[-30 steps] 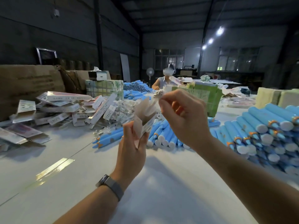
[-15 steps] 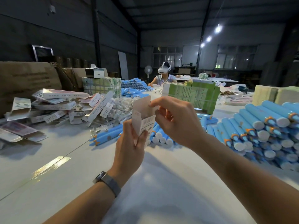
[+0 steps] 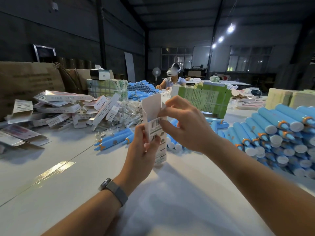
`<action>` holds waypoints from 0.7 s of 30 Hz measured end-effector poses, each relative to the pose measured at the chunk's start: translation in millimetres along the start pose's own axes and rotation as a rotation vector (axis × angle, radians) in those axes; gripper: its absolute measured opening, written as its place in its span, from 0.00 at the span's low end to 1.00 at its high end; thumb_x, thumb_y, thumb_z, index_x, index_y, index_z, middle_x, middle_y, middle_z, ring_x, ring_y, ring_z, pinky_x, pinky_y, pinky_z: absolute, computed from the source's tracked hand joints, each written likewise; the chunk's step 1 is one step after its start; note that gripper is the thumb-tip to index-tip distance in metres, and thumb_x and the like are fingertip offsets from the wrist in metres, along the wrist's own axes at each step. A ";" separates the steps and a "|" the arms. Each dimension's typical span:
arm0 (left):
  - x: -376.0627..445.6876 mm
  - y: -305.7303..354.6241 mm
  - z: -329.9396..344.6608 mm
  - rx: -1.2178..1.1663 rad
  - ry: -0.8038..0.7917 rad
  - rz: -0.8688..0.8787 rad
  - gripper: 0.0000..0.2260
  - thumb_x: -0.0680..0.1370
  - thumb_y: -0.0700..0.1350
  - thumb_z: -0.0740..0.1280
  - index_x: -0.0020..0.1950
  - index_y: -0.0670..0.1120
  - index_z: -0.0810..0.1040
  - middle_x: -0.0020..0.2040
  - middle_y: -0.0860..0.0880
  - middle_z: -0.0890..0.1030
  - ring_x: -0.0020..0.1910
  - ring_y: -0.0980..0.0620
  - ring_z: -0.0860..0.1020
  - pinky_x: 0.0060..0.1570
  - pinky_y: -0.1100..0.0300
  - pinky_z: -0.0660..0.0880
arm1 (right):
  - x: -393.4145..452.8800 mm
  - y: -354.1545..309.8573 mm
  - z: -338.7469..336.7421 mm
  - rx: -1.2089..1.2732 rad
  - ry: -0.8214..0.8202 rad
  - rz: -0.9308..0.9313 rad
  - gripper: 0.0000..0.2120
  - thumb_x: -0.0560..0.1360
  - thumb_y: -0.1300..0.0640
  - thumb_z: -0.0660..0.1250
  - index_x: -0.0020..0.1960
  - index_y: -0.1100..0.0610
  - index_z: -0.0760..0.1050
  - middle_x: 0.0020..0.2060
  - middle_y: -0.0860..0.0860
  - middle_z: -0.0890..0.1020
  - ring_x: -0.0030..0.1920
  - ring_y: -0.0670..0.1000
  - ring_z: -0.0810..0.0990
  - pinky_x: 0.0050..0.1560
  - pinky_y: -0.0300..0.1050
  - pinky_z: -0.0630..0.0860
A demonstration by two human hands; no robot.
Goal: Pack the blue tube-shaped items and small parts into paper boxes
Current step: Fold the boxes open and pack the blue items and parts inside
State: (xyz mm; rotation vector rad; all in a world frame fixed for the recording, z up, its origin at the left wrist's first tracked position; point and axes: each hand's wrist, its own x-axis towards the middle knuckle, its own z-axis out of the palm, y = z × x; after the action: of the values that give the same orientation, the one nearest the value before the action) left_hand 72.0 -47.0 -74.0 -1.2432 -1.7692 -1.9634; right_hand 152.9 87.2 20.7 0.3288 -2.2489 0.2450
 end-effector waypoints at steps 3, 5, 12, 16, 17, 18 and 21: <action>0.8 4.0 0.4 -0.010 -0.057 0.042 0.17 0.79 0.48 0.64 0.62 0.66 0.65 0.54 0.59 0.82 0.53 0.54 0.82 0.48 0.60 0.80 | 1.6 4.2 -0.9 0.198 0.002 0.078 0.08 0.77 0.54 0.66 0.53 0.55 0.82 0.50 0.46 0.75 0.43 0.47 0.77 0.38 0.41 0.73; 1.1 7.3 2.0 -0.047 -0.096 0.041 0.20 0.80 0.53 0.64 0.68 0.66 0.61 0.57 0.59 0.81 0.57 0.54 0.81 0.50 0.63 0.79 | 1.2 5.5 0.5 0.320 -0.027 0.133 0.06 0.78 0.59 0.69 0.53 0.55 0.81 0.52 0.47 0.76 0.51 0.50 0.79 0.42 0.44 0.78; 7.6 15.0 -5.6 -0.047 -0.118 0.085 0.23 0.82 0.54 0.57 0.78 0.53 0.62 0.61 0.55 0.80 0.59 0.51 0.80 0.53 0.51 0.81 | -0.8 6.4 -2.0 0.608 -0.049 0.176 0.09 0.76 0.62 0.71 0.49 0.49 0.78 0.56 0.51 0.77 0.49 0.51 0.80 0.49 0.44 0.80; 9.2 18.3 -9.8 -0.029 -0.093 0.138 0.25 0.83 0.53 0.58 0.79 0.63 0.54 0.61 0.52 0.80 0.57 0.46 0.81 0.51 0.50 0.81 | -4.6 -0.9 3.6 0.697 0.044 0.171 0.21 0.74 0.64 0.72 0.60 0.46 0.70 0.56 0.51 0.80 0.41 0.52 0.81 0.42 0.50 0.82; 9.6 20.0 -11.0 -0.009 -0.073 0.146 0.24 0.82 0.53 0.58 0.78 0.64 0.56 0.61 0.52 0.80 0.55 0.44 0.81 0.50 0.45 0.81 | -6.3 -2.9 5.7 0.741 0.055 0.191 0.23 0.74 0.64 0.72 0.61 0.45 0.68 0.57 0.50 0.80 0.41 0.52 0.82 0.43 0.50 0.82; 10.2 21.4 -11.7 0.020 -0.052 0.156 0.23 0.82 0.54 0.58 0.77 0.65 0.58 0.60 0.51 0.80 0.53 0.43 0.81 0.49 0.40 0.80 | -8.8 -4.7 7.3 0.784 0.067 0.220 0.24 0.74 0.63 0.72 0.61 0.44 0.66 0.58 0.48 0.80 0.41 0.52 0.82 0.45 0.50 0.82; 8.4 23.8 -9.0 0.059 -0.029 0.177 0.19 0.82 0.53 0.57 0.72 0.66 0.65 0.59 0.54 0.79 0.48 0.39 0.78 0.46 0.35 0.77 | -18.5 -8.2 10.8 0.877 0.103 0.298 0.21 0.73 0.59 0.72 0.58 0.43 0.66 0.57 0.42 0.81 0.43 0.50 0.83 0.47 0.50 0.82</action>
State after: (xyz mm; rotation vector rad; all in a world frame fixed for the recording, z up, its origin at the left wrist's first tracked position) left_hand 78.6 -58.0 -50.4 -1.3637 -1.6549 -1.7925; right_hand 159.2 79.3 0.2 0.4126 -1.9639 1.3800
